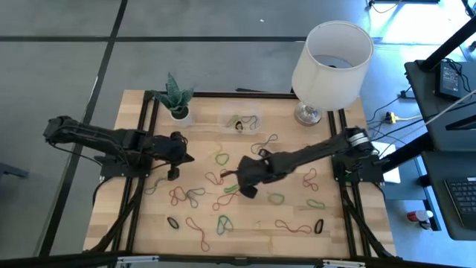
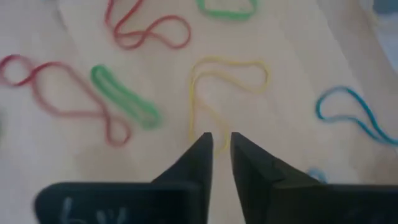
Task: Pick and place rubber bands into bin
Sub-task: Put the yellow rubber band into the transparent bin
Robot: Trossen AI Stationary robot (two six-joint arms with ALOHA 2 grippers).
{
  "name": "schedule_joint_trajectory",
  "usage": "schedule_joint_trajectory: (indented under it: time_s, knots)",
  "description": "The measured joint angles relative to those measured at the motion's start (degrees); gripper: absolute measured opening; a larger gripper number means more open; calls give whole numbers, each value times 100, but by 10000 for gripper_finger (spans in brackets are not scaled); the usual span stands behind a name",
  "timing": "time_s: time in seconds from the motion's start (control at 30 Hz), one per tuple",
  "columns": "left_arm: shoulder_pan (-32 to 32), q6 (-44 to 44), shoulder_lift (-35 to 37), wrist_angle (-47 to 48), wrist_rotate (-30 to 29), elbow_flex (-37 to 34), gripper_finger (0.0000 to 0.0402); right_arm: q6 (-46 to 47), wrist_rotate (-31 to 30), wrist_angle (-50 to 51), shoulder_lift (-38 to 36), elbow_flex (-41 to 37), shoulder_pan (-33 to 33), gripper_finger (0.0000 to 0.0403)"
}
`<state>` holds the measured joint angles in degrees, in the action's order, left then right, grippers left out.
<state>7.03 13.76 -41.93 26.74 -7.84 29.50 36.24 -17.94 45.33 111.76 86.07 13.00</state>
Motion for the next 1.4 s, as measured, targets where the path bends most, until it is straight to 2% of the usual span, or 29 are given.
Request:
schedule_joint_trajectory:
  time_s: [0.27,0.43,0.63,0.73,0.8,0.97,1.03,1.23,1.4]
  knots:
    - [0,0,-2,2,0,0,1,-209,1206,-499,621,232,-738,157]
    - [0,58,-2,2,2,0,2,-474,1319,-691,935,222,-804,192]
    - [0,55,-4,2,44,0,2,-703,1232,-758,1229,224,-594,196]
    - [0,28,-4,2,42,0,2,-868,1199,-753,1335,249,-520,181]
    - [0,-2,-4,4,41,0,2,-954,1190,-742,1426,252,-481,156]
    - [0,-56,-4,3,22,0,2,-952,1195,-755,1495,259,-438,42]
    - [0,-197,-4,25,13,0,2,-920,1227,-727,1430,241,-438,13]
    - [0,-645,-7,-3,37,0,2,-403,1377,-380,859,299,-554,4]
    - [0,-744,-5,-11,-2,0,2,-345,1020,-202,20,378,-557,2]
